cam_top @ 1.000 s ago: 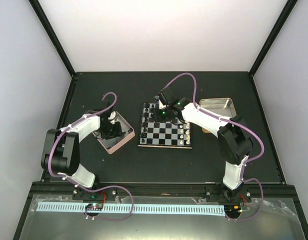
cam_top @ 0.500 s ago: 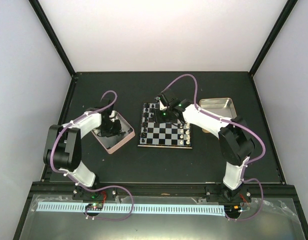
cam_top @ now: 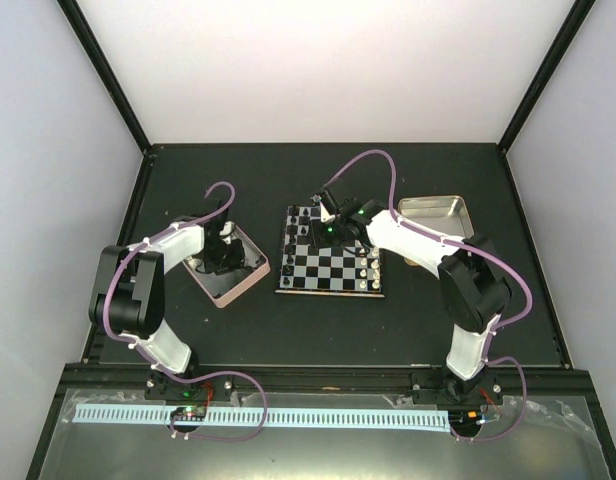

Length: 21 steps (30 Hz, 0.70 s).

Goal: Set up the chess pieces on the board
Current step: Pick up the chess piece from the storage box.

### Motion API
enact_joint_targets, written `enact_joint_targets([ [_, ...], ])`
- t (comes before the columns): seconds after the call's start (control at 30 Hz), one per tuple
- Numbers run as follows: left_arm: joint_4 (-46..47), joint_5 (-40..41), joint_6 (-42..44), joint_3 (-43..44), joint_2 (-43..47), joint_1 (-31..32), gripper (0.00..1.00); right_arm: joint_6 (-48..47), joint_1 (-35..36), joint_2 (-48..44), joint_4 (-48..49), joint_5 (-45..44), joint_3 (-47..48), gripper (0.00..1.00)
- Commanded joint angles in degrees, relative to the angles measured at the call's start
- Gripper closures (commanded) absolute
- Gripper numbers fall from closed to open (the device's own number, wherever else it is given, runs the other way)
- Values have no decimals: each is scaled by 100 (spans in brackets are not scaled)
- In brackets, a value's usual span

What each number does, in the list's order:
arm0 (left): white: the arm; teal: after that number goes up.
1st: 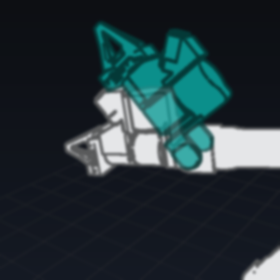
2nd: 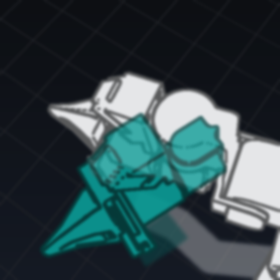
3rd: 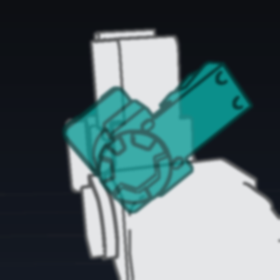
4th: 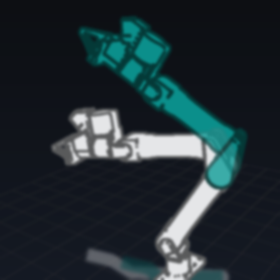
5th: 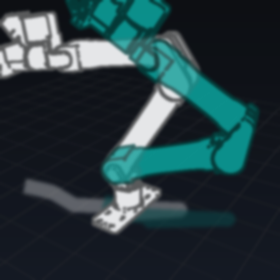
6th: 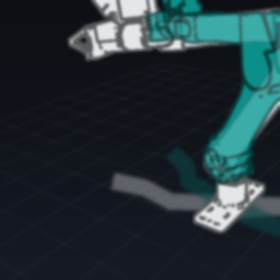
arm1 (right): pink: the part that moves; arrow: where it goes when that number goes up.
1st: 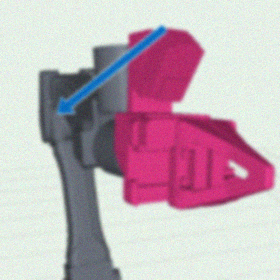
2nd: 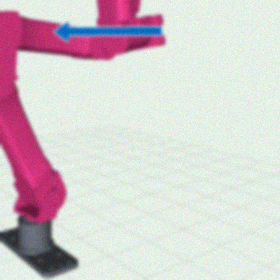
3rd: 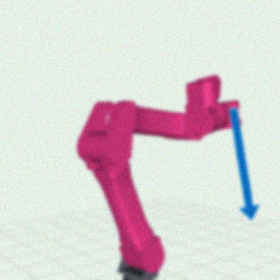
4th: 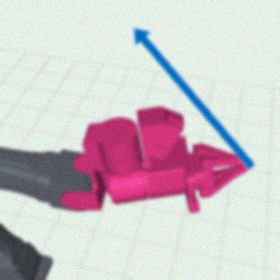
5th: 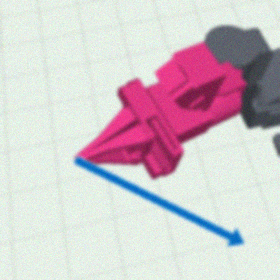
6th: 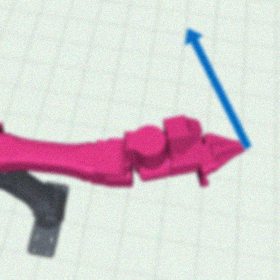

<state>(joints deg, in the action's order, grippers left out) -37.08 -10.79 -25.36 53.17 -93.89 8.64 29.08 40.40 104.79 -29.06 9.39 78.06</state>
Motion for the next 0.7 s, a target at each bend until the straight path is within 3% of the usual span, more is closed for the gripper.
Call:
enact_joint_targets([
  [0.0,207,-205,-49,142,158,6,72,42,-31,-220,105,33,-45,67],
  [0.13,326,-2,-101,105,493,11,72,69,-26,-231,116,28,-80,67],
  [0.23,389,-177,-12,87,621,33,66,74,-26,-218,117,41,-89,67],
  [0.67,74,-382,-17,234,-77,111,61,89,-32,-190,115,37,-81,67],
])
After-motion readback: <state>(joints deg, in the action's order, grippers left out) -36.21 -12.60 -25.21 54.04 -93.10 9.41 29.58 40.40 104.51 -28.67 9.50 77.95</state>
